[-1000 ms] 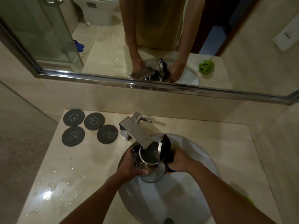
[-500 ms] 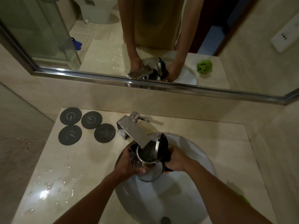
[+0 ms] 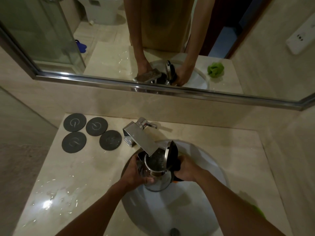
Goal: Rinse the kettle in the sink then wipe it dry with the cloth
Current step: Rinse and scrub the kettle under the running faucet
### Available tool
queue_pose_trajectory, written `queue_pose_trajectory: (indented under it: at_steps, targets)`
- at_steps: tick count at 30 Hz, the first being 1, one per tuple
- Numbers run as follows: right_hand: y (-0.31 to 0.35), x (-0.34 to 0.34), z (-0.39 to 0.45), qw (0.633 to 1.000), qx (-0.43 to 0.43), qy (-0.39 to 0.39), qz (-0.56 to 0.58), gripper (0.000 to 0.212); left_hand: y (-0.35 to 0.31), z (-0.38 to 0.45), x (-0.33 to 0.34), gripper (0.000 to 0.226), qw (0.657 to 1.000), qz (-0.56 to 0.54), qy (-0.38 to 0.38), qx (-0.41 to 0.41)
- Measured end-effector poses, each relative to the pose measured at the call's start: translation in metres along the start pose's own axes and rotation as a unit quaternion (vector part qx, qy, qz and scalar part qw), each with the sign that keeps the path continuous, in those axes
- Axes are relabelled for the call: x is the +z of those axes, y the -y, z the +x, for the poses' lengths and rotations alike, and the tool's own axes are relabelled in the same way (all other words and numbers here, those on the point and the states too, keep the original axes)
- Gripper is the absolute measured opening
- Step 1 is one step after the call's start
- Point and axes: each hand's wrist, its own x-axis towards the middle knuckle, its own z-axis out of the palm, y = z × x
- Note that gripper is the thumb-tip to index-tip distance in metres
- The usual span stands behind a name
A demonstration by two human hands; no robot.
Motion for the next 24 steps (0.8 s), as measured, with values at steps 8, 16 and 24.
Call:
queue_pose_trajectory:
  at_steps: [8, 16, 24]
  targets:
    - [0.002, 0.005, -0.004, 1.0, 0.009, 0.009, 0.019, 0.022, -0.002, 0.008, -0.003, 0.12, 0.999, -0.019, 0.033, -0.01]
    - [-0.004, 0.024, -0.014, 0.987, 0.039, -0.049, 0.149, 0.012, -0.014, 0.023, -0.006, 0.103, 0.996, -0.037, 0.078, -0.004]
    - [-0.022, 0.034, -0.035, 0.966, 0.032, -0.108, 0.234, 0.016, -0.014, 0.017, -0.001, 0.109, 0.99, -0.04, 0.128, -0.035]
